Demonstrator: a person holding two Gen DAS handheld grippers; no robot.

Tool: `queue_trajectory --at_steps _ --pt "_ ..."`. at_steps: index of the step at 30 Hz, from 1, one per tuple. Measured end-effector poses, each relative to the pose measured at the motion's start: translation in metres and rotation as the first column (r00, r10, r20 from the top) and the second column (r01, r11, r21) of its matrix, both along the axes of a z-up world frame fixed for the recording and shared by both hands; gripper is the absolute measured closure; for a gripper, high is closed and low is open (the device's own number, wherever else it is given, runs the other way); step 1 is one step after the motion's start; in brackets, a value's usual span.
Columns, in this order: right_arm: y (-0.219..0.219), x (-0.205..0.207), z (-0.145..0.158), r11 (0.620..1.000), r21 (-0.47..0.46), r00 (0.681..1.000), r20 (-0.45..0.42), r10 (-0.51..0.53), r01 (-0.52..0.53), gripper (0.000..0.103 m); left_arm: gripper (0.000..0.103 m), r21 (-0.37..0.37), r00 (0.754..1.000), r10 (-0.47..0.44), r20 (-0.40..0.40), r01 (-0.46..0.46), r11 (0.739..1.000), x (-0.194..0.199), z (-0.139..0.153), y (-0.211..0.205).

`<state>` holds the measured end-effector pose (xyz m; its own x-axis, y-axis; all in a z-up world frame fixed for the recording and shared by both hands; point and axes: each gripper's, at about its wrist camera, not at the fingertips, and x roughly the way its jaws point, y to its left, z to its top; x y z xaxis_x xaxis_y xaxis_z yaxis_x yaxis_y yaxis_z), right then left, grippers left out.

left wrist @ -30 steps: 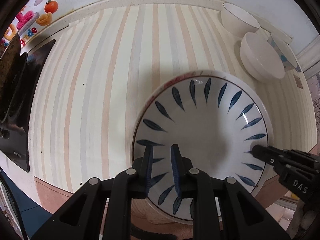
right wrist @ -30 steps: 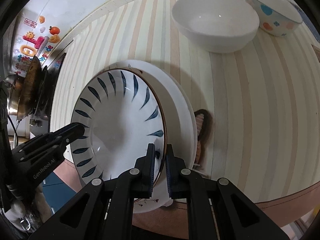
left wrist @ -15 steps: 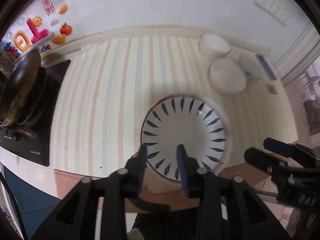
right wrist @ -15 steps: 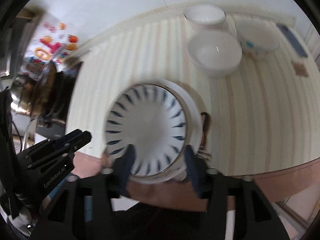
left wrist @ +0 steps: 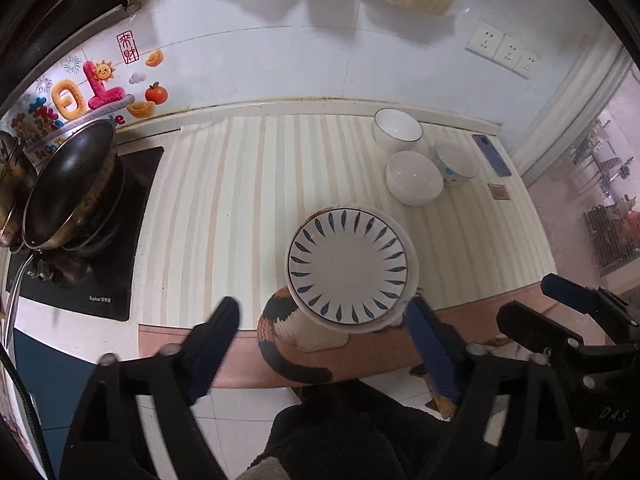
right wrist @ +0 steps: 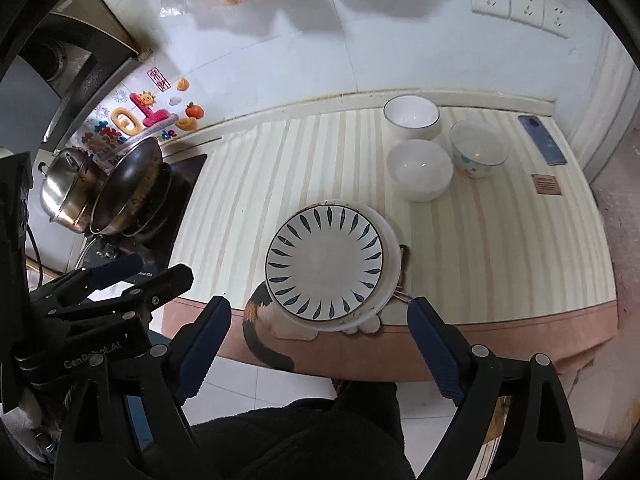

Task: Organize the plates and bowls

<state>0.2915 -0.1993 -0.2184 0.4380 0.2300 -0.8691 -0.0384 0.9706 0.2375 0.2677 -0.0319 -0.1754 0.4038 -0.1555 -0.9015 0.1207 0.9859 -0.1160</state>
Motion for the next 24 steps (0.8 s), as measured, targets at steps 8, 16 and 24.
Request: queue_trajectory --at_steps 8,16,24 --pt "0.0 -0.018 0.011 1.0 -0.007 1.0 0.009 -0.01 0.01 0.01 0.014 -0.01 1.0 0.006 0.023 -0.006 1.0 -0.01 0.009 -0.006" --pt "-0.036 0.015 -0.013 0.995 0.099 1.0 -0.019 -0.02 0.021 0.009 0.014 0.012 0.998 0.03 0.054 -0.031 0.999 0.026 -0.005 -0.028" --pt "-0.125 0.102 -0.059 0.978 0.17 0.992 -0.073 -0.108 0.119 0.009 0.014 0.03 0.996 0.087 0.003 -0.087 0.996 0.121 -0.048 -0.081"
